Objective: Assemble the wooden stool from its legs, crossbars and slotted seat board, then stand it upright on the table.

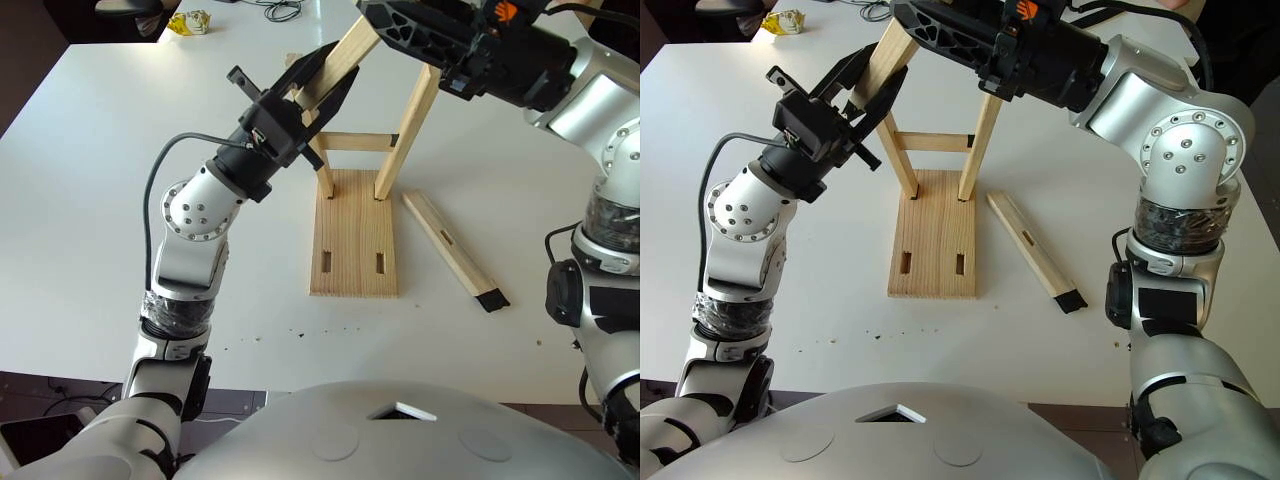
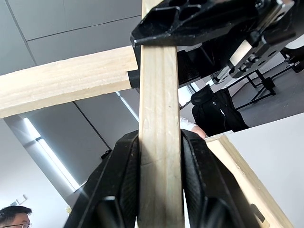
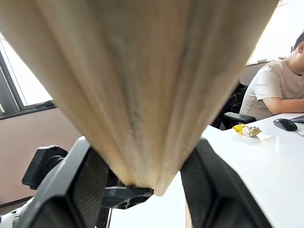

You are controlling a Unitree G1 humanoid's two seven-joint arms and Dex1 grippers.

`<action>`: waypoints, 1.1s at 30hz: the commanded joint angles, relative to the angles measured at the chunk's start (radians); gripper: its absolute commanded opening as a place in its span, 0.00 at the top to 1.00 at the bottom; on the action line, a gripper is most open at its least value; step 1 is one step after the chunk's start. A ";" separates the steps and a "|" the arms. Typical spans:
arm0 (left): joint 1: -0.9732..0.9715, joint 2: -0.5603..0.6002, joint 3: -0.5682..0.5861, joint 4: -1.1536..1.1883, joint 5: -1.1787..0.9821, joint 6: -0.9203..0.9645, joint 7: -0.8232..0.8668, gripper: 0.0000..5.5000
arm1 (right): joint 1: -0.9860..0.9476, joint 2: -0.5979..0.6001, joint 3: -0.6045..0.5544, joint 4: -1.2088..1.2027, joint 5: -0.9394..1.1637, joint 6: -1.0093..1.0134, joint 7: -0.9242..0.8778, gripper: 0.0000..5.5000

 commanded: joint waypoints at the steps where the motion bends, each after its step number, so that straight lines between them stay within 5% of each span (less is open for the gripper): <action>1: -0.015 0.001 0.010 0.009 0.012 -0.005 0.008 0.80 | -0.010 0.004 0.000 -0.017 -0.010 0.013 0.013 0.62; 7: 0.016 0.003 0.001 0.007 -0.032 0.044 -0.016 0.80 | -0.003 0.012 0.004 -0.032 -0.027 0.007 0.015 0.62; 16: 0.098 0.031 -0.045 0.006 -0.025 0.080 -0.065 0.50 | -0.012 0.021 -0.017 -0.051 -0.035 0.003 0.009 0.63; 33: 0.080 0.034 0.056 0.073 -0.035 0.102 -0.022 0.03 | 0.006 -0.021 -0.033 -0.109 -0.035 0.003 0.047 0.63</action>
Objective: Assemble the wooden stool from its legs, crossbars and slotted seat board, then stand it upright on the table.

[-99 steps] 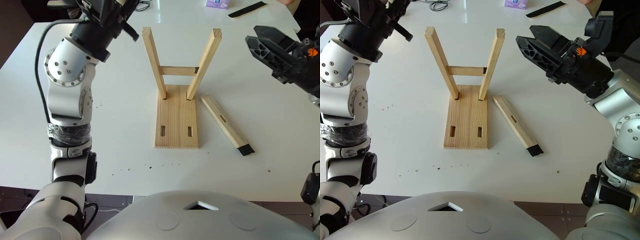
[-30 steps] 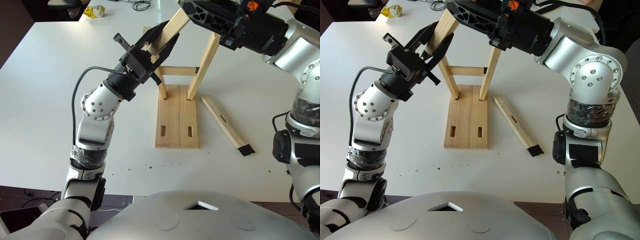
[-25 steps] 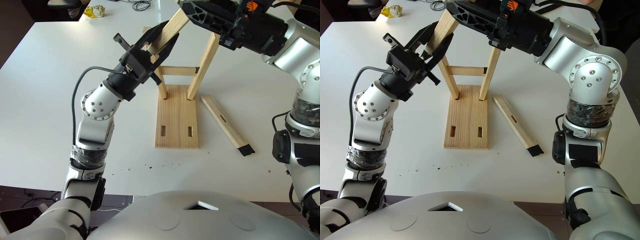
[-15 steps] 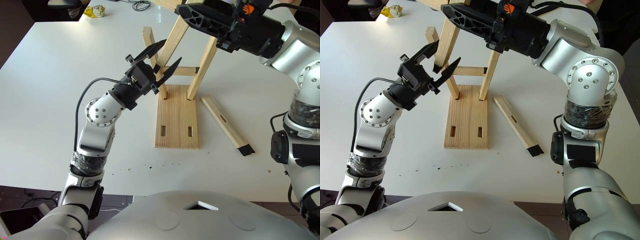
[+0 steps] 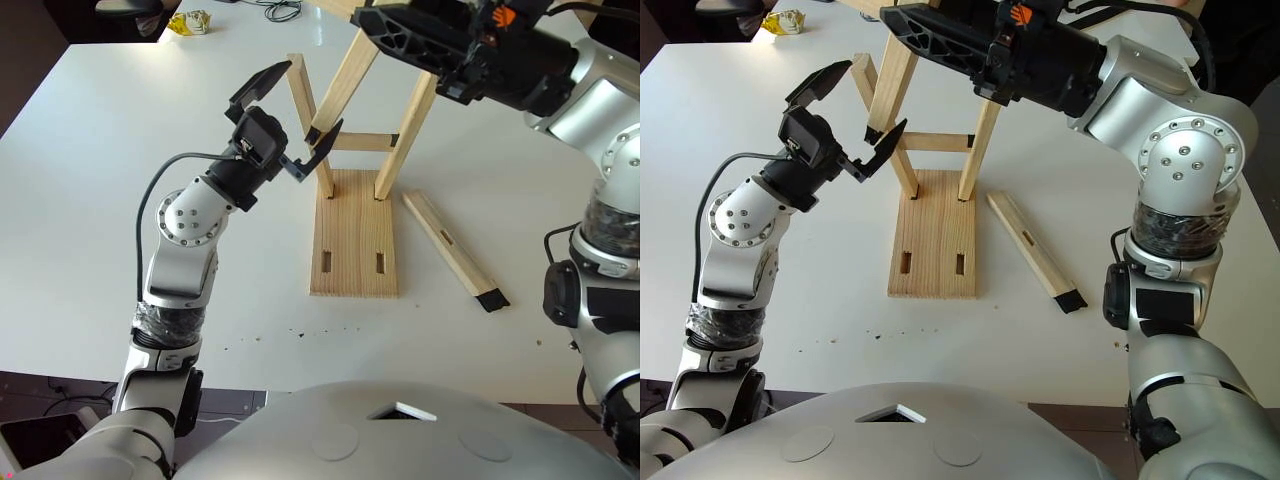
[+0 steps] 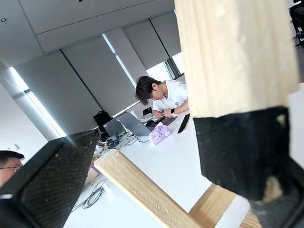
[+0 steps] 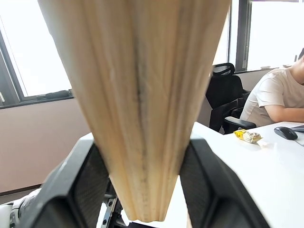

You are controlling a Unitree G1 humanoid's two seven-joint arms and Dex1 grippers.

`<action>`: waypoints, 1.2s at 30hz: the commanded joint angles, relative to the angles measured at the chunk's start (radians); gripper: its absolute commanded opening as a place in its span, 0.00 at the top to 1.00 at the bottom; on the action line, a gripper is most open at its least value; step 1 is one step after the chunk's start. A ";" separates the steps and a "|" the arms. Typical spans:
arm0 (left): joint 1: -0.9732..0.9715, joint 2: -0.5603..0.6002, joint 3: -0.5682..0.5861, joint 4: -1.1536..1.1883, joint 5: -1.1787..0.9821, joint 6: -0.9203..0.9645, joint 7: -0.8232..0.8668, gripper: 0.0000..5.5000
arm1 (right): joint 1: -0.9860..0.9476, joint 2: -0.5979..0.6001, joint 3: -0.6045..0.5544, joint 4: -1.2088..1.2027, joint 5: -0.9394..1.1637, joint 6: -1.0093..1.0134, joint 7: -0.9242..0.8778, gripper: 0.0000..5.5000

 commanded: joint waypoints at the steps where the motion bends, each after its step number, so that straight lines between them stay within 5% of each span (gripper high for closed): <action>1: 0.003 0.006 0.014 0.006 -0.005 -0.004 -0.001 0.02 | 0.009 -0.033 -0.031 -0.049 0.008 0.002 0.016 0.63; 15: 0.027 0.016 0.052 0.041 -0.026 0.011 -0.003 0.02 | 0.194 -0.248 -0.170 -0.180 0.114 0.087 0.081 0.63; 23: -0.022 0.074 0.166 0.162 -0.033 0.026 0.011 0.02 | 0.416 -0.356 -0.197 -0.312 0.144 0.093 0.186 0.63; 36: -0.111 0.123 0.194 0.277 -0.040 0.004 -0.032 0.02 | 0.725 -0.332 0.090 -0.435 -0.410 -0.336 0.301 0.63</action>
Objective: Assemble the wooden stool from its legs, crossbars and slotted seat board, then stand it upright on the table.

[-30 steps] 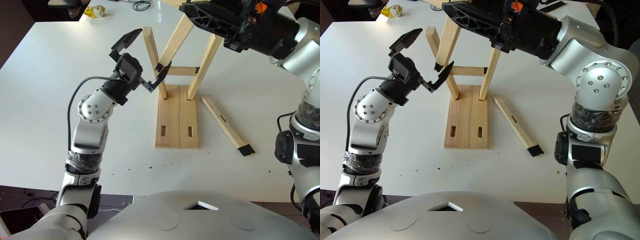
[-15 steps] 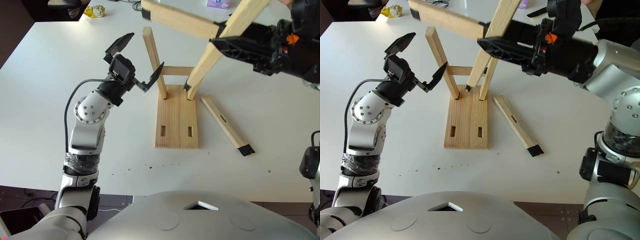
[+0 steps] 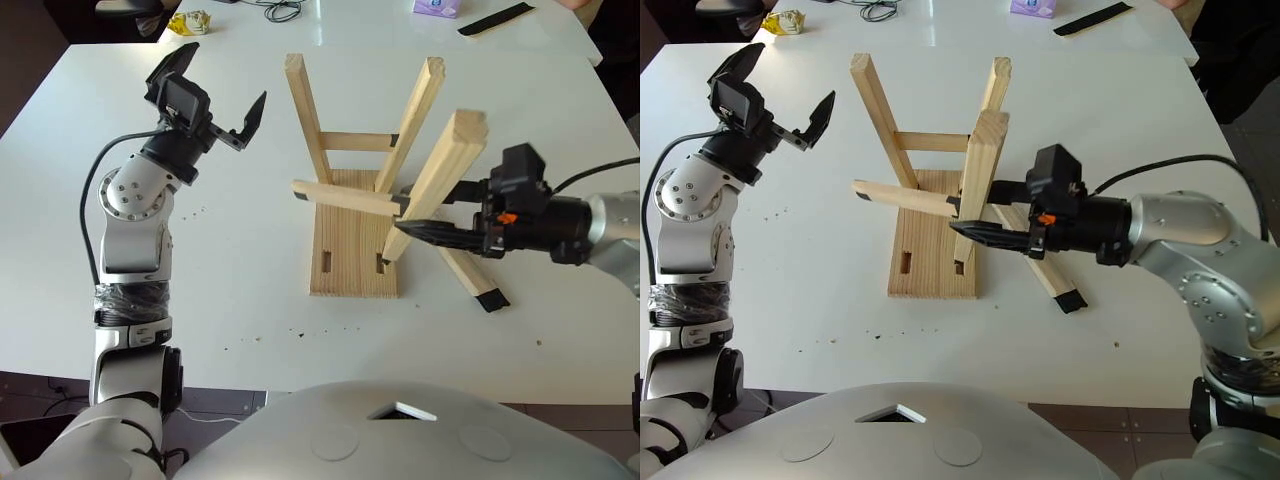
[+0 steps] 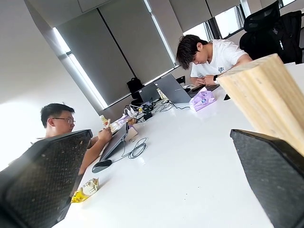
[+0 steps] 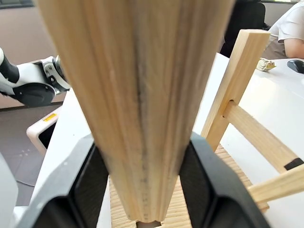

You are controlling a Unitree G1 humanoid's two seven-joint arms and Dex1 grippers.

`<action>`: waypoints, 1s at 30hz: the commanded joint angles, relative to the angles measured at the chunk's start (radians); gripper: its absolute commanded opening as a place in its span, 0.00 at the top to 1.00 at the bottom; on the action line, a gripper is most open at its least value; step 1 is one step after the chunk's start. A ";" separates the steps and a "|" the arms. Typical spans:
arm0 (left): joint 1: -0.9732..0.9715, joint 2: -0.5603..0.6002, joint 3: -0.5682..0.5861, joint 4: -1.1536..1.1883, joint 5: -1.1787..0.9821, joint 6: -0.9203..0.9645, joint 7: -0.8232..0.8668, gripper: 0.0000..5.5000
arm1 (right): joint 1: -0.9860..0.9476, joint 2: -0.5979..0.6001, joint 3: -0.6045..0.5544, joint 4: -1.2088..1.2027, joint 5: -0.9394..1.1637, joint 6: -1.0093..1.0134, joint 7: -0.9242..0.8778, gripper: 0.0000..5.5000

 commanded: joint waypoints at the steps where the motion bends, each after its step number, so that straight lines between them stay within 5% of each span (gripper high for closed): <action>1: -0.030 0.026 -0.003 0.026 -0.007 0.000 -0.027 0.02 | 0.073 0.011 0.056 0.022 -0.135 -0.143 0.042 0.63; 11: -0.054 0.048 -0.010 0.039 -0.011 -0.004 -0.065 0.02 | 0.083 0.103 0.048 0.066 -0.085 -0.201 0.066 0.63; 30: -0.116 0.048 -0.026 0.084 -0.021 -0.015 -0.120 0.02 | 0.170 0.089 0.119 0.176 -0.282 -0.409 0.187 0.63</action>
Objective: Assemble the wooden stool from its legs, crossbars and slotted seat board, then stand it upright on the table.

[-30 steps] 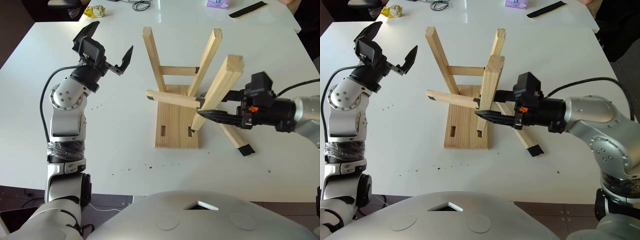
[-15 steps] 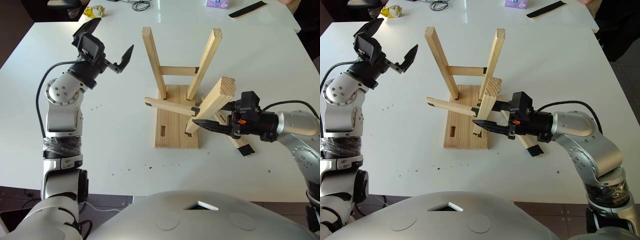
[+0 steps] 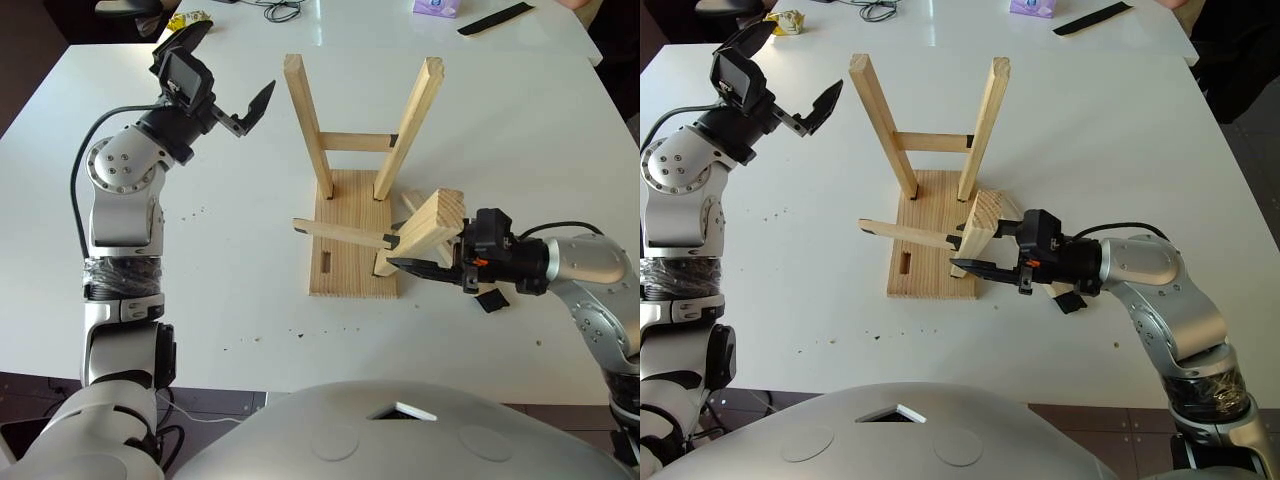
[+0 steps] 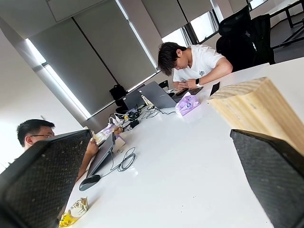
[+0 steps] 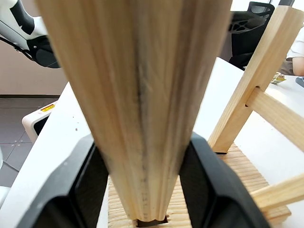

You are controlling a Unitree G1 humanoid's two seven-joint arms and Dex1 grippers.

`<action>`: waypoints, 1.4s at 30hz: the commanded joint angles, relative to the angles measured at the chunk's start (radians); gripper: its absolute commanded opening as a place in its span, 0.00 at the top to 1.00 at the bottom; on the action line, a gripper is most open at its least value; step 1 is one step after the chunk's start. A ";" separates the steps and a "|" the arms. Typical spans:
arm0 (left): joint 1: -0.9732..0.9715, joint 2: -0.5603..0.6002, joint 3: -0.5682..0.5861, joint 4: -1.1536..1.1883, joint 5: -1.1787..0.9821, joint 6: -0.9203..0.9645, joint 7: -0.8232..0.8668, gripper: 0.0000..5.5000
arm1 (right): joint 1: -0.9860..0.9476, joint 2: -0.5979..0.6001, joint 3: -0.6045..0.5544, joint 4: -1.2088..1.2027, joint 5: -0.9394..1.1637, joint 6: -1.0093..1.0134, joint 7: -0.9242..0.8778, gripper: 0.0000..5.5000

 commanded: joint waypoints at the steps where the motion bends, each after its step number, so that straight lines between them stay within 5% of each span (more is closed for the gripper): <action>1: 0.004 0.005 -0.005 -0.010 -0.001 -0.004 0.000 0.02 | 0.000 -0.017 0.015 0.026 -0.045 -0.014 0.007 0.63; 42: -0.011 0.017 -0.023 0.020 -0.014 -0.014 -0.048 0.02 | 0.010 -0.084 -0.055 0.074 0.009 -0.024 0.035 0.63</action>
